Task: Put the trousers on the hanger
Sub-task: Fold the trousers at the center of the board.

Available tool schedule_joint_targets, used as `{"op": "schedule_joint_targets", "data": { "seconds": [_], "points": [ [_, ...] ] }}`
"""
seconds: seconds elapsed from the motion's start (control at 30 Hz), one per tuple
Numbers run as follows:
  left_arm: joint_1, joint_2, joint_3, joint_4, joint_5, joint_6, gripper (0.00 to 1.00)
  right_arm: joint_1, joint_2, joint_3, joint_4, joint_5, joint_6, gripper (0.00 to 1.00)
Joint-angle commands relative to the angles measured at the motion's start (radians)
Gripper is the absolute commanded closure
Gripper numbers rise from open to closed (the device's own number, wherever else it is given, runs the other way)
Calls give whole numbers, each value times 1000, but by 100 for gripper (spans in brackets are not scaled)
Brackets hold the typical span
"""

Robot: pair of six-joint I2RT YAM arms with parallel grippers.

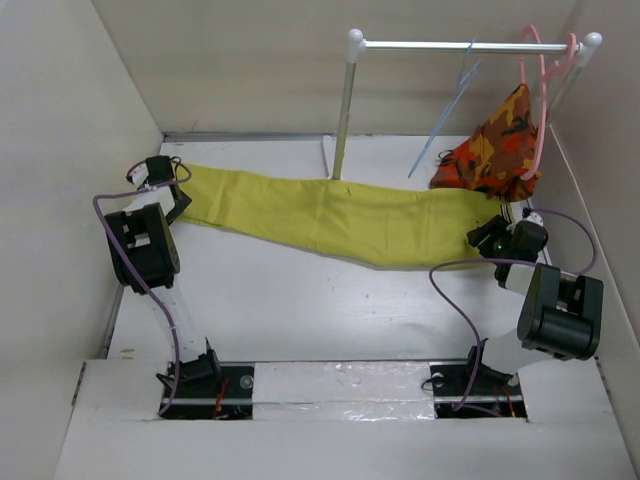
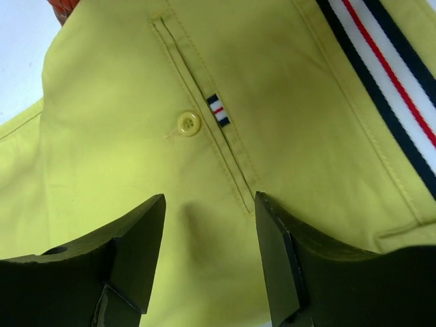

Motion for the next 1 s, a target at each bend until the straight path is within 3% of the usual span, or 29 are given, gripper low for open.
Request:
{"op": "schedule_joint_targets", "data": {
  "seconds": [0.0,0.23,0.37,0.6,0.73,0.97],
  "points": [
    [-2,12,8,1,-10,-15,53,-43,-25,-51,108,-18,17,38],
    [-2,57,16,11,-50,3,57,-69,-140,-62,-43,93,19,40],
    [-2,34,-7,35,-61,-1,62,-104,-191,-77,-98,82,16,42],
    [-2,51,2,26,-51,2,61,-115,-361,-139,-185,146,-25,42],
    [-2,54,5,23,-53,-1,61,-115,-280,-143,-131,56,-12,40],
    [-2,-10,-49,89,-39,-1,61,-153,34,-127,105,-115,91,34]
  ]
}}
